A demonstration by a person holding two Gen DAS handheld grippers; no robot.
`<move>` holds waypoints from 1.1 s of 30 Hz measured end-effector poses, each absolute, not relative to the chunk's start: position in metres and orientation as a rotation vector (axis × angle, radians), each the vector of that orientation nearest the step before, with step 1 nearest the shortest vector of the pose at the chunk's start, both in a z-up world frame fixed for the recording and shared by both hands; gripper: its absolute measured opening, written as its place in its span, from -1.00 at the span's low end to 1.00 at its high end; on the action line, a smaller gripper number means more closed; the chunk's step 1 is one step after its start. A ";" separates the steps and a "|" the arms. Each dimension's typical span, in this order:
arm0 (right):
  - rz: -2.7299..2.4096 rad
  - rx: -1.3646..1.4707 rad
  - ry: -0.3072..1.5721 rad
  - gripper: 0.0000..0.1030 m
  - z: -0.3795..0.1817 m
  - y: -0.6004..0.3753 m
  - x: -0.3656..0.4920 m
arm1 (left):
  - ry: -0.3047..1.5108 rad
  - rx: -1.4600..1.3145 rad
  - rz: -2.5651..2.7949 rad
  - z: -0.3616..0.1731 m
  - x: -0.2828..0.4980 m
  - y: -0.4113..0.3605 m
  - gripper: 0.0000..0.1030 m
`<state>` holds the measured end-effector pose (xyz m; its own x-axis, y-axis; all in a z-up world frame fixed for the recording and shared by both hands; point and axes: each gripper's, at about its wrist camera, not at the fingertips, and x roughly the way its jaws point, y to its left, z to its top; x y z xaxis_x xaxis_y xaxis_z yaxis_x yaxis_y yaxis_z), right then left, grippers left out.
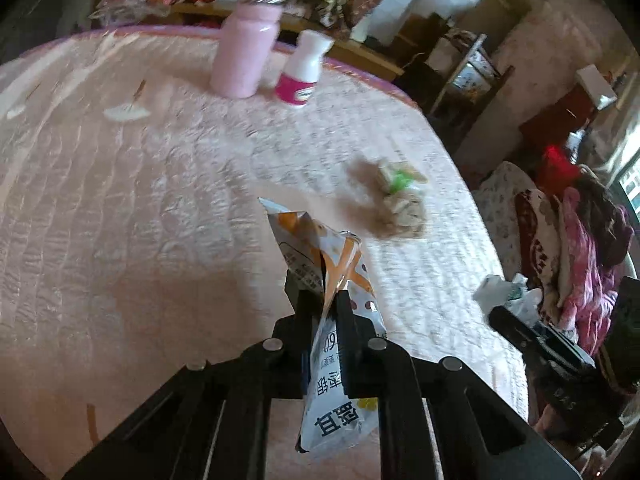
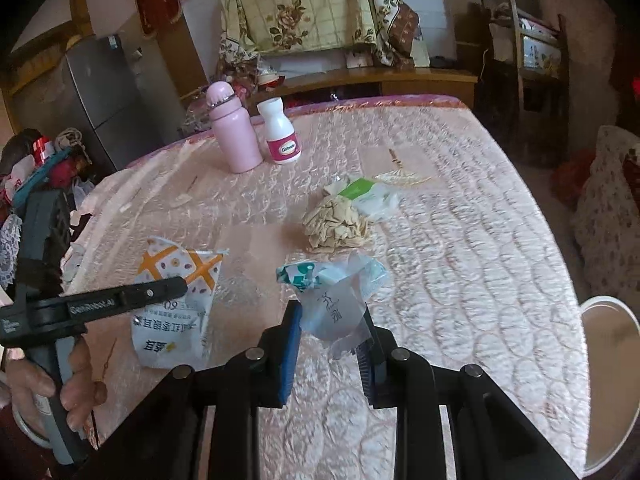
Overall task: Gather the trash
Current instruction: 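Carry snack bag and wrapper over the cream bucket and open both tools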
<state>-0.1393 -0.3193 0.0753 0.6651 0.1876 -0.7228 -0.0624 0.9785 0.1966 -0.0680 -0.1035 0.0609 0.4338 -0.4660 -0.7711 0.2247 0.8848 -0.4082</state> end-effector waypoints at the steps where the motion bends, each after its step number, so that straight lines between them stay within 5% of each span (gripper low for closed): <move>1: 0.138 0.159 0.831 -0.46 0.077 -0.320 -0.143 | 1.034 -0.254 -0.445 0.065 -0.071 -0.109 -0.77; 33: -0.151 0.263 0.801 -0.46 0.091 -0.469 -0.237 | 0.931 0.076 -0.681 0.089 -0.151 -0.322 -0.77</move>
<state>-0.2373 -0.4688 0.0912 0.6878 -0.0343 -0.7251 0.2326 0.9566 0.1754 -0.1509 -0.3224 0.0894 0.4061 -0.5074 -0.7600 0.5708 0.7904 -0.2227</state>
